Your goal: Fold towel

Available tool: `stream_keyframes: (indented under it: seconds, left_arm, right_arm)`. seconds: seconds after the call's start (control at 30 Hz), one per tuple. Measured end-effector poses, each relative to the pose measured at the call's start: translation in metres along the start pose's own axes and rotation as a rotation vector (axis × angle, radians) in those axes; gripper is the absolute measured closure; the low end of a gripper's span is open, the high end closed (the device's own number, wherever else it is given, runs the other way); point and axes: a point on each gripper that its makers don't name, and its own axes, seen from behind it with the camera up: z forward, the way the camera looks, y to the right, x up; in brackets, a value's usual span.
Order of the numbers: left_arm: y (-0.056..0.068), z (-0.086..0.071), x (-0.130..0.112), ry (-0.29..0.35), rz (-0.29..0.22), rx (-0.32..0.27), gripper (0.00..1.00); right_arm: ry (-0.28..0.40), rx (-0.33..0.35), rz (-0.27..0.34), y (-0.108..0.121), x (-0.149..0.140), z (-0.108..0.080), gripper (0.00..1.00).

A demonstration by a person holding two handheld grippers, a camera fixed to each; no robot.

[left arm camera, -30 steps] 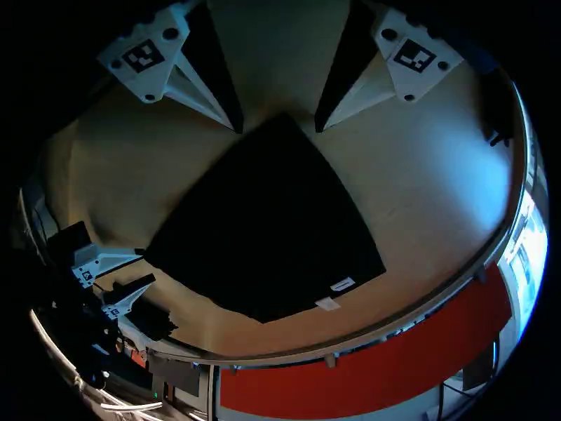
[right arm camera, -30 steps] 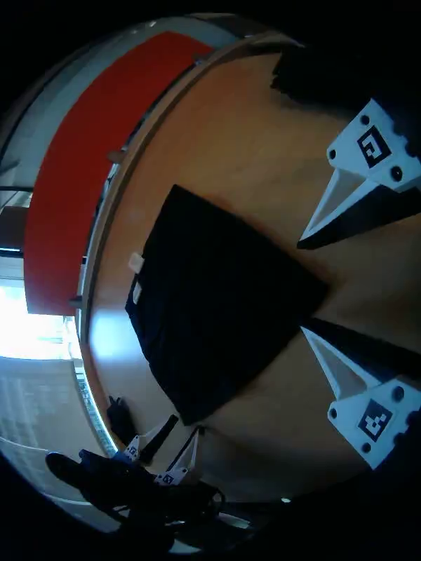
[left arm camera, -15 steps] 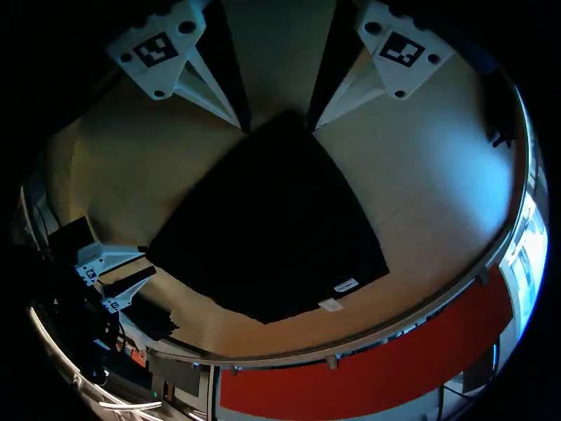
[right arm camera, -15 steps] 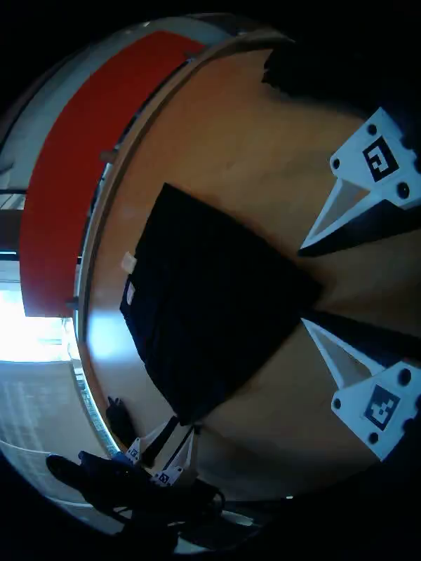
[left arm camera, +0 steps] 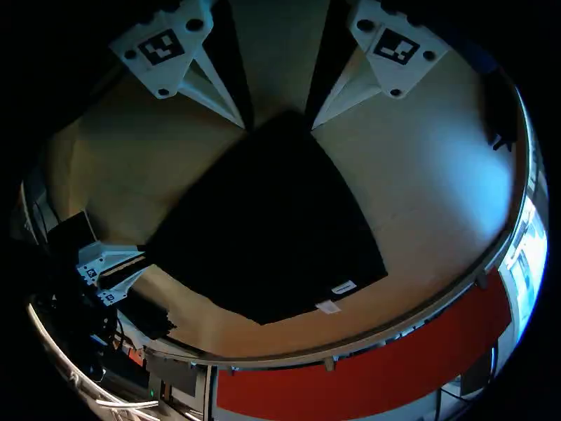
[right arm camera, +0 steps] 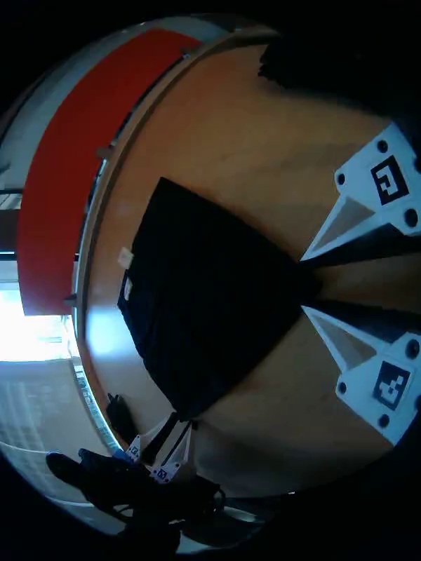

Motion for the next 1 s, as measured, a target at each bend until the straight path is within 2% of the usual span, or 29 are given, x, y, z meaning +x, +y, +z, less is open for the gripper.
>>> stream_keyframes:
  seconds: [0.37,0.6,0.83,1.0]
  left_arm:
    - [-0.0052,0.001,-0.0005,-0.01,0.003,0.009,0.76]
    - [-0.0014,0.0016,0.0002,-0.008,0.032,0.01,0.87]
    - [-0.0015,0.0012,0.0022,-0.014,-0.01,0.0,0.91]
    - [-0.0011,-0.0017,0.0048,-0.006,-0.034,-0.004,0.91]
  right_arm:
    - [-0.005,-0.015,-0.001,0.0046,0.0018,0.0029,0.8]
    - [-0.008,-0.022,0.011,0.0063,0.0021,0.0027,0.81]
    - [-0.003,-0.019,0.021,0.0058,0.0055,-0.0013,0.87]
    - [-0.001,-0.019,0.016,0.006,0.0083,-0.0048,0.88]
